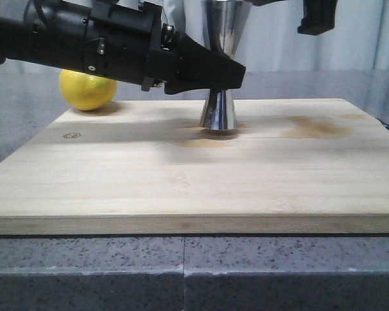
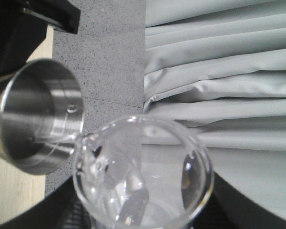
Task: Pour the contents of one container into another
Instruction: 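Tilt the beaker with the right gripper, pouring liquid into the jigger, then tilt the beaker upright and lower it back onto the board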
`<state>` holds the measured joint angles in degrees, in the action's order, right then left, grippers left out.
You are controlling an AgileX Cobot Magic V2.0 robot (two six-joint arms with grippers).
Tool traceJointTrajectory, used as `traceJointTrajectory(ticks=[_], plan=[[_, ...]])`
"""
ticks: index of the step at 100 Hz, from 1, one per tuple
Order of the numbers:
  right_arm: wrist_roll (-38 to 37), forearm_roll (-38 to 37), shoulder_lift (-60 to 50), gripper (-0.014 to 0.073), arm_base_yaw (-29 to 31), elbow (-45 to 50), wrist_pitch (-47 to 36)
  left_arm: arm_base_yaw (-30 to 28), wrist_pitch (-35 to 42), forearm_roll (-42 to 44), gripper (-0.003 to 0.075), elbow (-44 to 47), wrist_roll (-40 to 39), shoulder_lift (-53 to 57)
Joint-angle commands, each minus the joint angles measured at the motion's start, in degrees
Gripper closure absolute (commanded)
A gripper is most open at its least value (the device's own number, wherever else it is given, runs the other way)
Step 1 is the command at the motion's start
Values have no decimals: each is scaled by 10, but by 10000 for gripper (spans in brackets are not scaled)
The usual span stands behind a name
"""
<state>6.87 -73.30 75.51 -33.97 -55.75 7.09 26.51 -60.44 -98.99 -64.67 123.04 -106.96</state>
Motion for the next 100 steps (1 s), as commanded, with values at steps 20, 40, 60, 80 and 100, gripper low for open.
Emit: traceJointTrajectory(ticks=[20,40,60,80,100], plan=[[1,-13,-15,273,-2,-20,-12,5,-42,-42,618,-17,-4,26],[-54,13,-15,273,-2,-20,-7,5,-42,-42,618,-17,-4,26],[-144,16,-15,273,0,-20,11,5,-42,-42,618,-17,-4,26],[-286,17,-15,273,28,-20,5,5,-43,-42,618,-17,-4,26],[-425,24,-17,273,98,-15,-39,5,-43,-42,618,-17,-4,26]])
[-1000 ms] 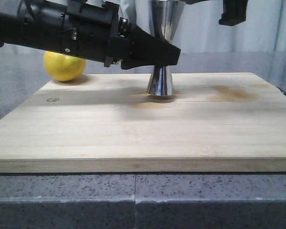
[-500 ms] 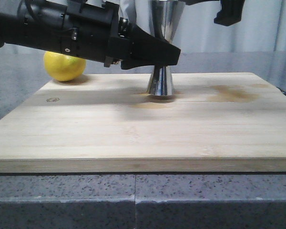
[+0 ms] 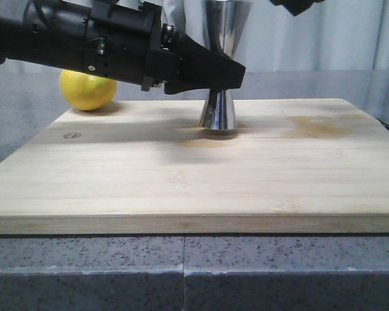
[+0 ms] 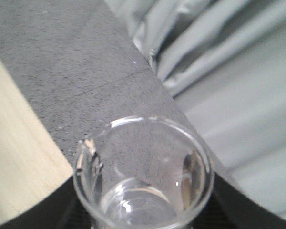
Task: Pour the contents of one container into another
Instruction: 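Tilt the beaker upright and lower it back onto the board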
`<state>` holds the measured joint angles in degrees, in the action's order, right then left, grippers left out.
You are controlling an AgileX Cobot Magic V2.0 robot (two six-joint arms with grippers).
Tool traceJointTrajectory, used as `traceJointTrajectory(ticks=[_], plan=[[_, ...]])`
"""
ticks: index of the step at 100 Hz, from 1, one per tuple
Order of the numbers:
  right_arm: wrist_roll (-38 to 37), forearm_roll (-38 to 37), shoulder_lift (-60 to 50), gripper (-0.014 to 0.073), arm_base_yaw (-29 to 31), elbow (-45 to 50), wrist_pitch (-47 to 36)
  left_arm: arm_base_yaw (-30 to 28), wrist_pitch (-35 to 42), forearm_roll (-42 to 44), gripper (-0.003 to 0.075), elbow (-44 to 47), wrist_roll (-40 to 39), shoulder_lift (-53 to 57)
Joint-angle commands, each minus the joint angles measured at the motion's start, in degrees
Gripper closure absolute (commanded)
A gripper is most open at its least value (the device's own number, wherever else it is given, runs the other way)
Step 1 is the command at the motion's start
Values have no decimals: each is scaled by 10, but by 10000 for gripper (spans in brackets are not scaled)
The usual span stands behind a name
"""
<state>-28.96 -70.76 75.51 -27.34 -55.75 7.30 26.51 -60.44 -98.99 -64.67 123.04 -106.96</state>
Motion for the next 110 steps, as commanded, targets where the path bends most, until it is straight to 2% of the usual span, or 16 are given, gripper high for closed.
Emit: traceJointTrajectory(ticks=[1,15,24,37,66,86,110], plan=[[-72,-2,-18,273,34,-13,-45,5,-43,-42,618,-17,-4,26],[-173,-1,-33,273,99,27,-143,5,-43,-42,618,-17,-4,26],[-198,4,-38,273,136,56,-193,5,-43,-42,618,-17,-4,26],[-198,32,-39,273,185,97,-262,5,-43,-42,618,-17,-4,26],[-191,35,-23,273,259,162,-396,5,-43,-42,618,-17,-4,26],[-155,37,34,273,282,175,-494,5,-43,-42,618,-17,-4,26],[-103,51,96,273,287,175,-528,5,-43,-42,618,-17,-4,26]])
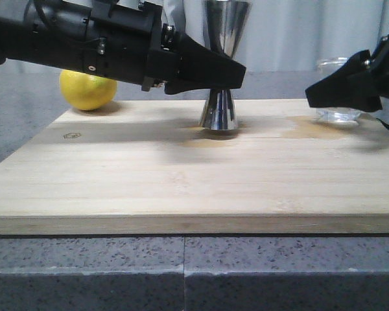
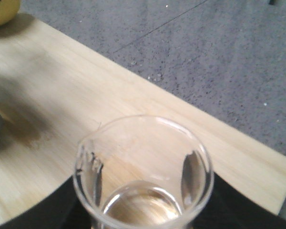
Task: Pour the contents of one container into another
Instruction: 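Tilt the beaker upright and lower it back onto the board, then lower the jigger onto the board with the left gripper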
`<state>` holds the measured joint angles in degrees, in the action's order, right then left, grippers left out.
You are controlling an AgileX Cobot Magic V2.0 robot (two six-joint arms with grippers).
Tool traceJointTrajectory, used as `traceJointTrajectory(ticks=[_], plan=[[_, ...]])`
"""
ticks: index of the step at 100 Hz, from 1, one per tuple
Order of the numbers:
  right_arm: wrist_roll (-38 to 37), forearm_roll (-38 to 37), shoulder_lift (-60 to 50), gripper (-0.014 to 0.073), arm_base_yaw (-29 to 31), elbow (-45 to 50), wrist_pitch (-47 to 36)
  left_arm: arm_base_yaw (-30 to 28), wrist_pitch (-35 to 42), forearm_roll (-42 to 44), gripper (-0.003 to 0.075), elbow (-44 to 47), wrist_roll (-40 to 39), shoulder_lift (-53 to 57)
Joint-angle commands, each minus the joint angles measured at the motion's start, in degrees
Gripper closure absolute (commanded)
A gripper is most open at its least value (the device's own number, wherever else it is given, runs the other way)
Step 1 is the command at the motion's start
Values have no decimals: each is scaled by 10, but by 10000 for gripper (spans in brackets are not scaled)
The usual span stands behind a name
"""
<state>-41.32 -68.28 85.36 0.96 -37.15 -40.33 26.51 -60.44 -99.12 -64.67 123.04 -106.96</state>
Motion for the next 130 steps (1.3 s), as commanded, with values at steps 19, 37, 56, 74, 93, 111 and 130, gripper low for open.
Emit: traceJointTrajectory(ticks=[19,37,56,74,93,111,130], plan=[[34,30,18,273,4,-11,-72,5,-43,-41,618,-17,-4,26],[34,34,18,209,4,-11,-69,5,-43,-41,618,-17,-4,26],[34,34,18,54,4,-11,-67,5,-43,-41,618,-17,-4,26],[34,34,-2,48,4,-11,-63,5,-43,-41,618,-17,-4,26],[29,34,-50,48,4,-11,-63,5,-43,-41,618,-17,-4,26],[29,34,-103,48,4,-11,-63,5,-43,-41,618,-17,-4,26],[29,34,-139,48,4,-11,-58,2,-49,-54,618,-17,11,26]])
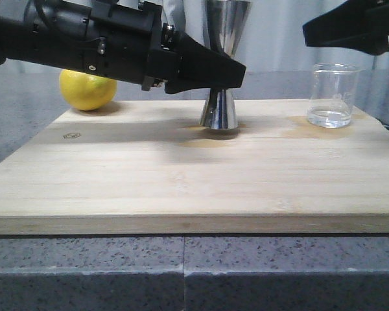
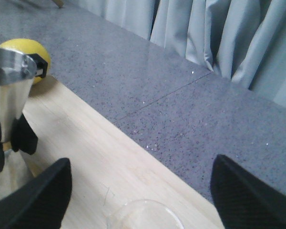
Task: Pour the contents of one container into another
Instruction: 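Lower the jigger onto the board with the left gripper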
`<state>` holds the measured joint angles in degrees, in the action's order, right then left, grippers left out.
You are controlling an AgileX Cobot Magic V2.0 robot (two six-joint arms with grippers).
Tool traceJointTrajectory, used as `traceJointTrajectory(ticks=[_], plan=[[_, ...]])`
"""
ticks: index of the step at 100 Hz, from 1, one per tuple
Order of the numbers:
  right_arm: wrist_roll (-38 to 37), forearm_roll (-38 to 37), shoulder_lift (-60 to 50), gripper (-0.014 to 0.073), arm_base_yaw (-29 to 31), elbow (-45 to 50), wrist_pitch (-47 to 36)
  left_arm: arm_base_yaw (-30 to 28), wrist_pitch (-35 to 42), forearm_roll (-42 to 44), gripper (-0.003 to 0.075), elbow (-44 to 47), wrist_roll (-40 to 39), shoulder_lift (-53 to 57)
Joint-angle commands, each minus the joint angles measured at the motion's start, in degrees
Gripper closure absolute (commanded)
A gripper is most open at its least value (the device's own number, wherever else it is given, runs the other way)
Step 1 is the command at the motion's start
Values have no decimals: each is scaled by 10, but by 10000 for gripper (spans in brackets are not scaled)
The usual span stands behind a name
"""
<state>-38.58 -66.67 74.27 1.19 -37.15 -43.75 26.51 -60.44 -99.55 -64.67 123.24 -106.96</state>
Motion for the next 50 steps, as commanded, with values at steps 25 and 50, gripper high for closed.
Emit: traceJointTrajectory(ticks=[25,50], plan=[[2,18,-40,50,2,-11,-14,-30,-94,-54,618,-16,35,26],[2,18,-40,50,2,-11,-12,-51,-106,-44,618,-15,50,26]])
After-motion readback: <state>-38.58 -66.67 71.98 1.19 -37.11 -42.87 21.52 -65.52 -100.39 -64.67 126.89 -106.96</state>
